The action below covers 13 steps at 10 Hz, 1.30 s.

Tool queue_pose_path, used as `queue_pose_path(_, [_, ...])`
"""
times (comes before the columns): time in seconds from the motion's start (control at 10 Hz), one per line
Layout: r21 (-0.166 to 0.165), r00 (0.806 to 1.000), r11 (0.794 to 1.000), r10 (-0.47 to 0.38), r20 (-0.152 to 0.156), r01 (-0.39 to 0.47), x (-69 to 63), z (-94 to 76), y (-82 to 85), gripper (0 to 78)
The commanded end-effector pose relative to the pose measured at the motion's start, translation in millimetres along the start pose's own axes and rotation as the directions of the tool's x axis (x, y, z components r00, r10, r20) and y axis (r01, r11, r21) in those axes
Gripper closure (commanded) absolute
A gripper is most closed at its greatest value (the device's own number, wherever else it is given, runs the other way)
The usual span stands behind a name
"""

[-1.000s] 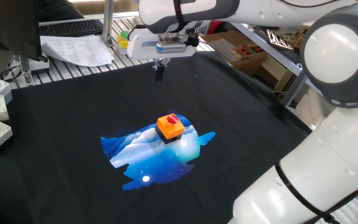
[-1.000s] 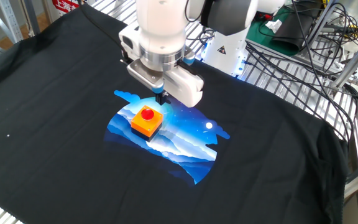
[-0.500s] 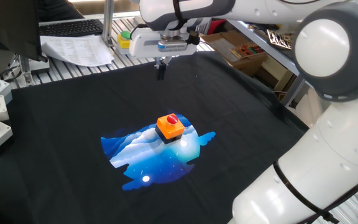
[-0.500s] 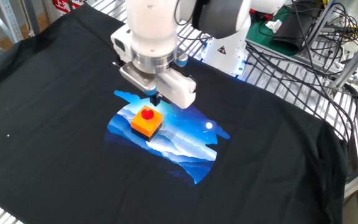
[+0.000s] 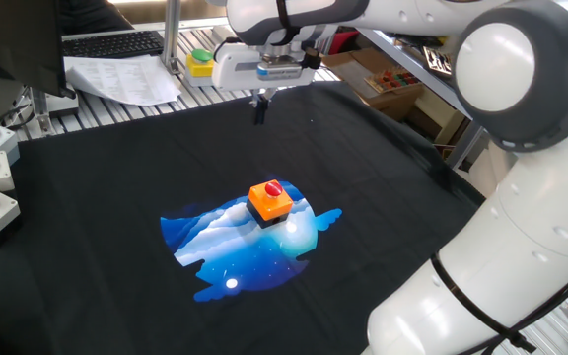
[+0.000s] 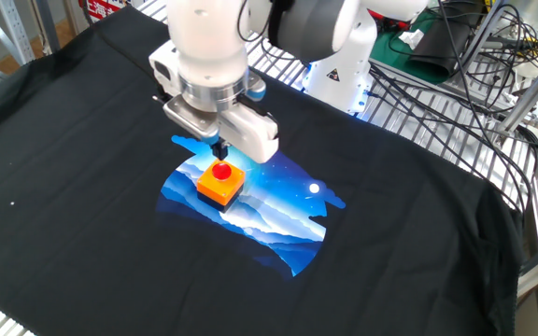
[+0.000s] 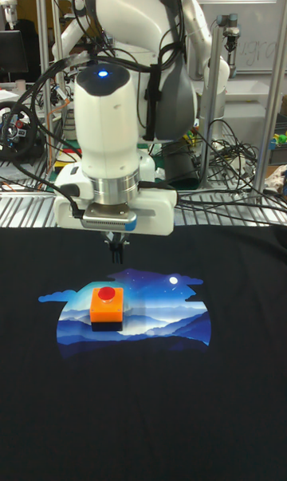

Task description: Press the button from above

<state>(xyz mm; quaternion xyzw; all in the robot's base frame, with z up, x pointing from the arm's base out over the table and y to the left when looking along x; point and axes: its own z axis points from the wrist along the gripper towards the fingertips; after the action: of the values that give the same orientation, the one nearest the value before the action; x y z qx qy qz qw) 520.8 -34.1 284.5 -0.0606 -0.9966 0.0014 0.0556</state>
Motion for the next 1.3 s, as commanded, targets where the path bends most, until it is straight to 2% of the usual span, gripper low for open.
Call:
queue_pose_path(0.1, [-0.004,1.0,1.0,-0.012,0.007,0.012,-6.1,1.4,-7.3,77.6])
queue_pose_path(0.4, [-0.003,0.999,1.0,-0.029,0.018,0.029,-11.8,4.7,-16.8,77.6])
queue_pose_path(0.5, [-0.002,0.998,0.999,-0.054,0.027,0.054,-17.2,10.1,-29.5,77.6])
queue_pose_path(0.7, [-0.003,0.997,0.998,-0.062,0.054,0.062,-15.2,18.5,-38.4,77.6])
queue_pose_path(0.8, [-0.006,0.995,0.998,-0.068,0.069,0.069,-6.4,29.6,-43.8,77.6])
queue_pose_path(1.0, [-0.005,0.996,0.998,-0.064,0.066,0.065,1.7,36.5,-41.8,77.6])
queue_pose_path(1.2, [-0.004,0.996,0.998,-0.065,0.053,0.065,11.1,46.0,-41.0,77.6])
queue_pose_path(1.3, [-0.003,0.997,0.998,-0.067,0.036,0.068,14.4,51.7,-43.9,77.6])
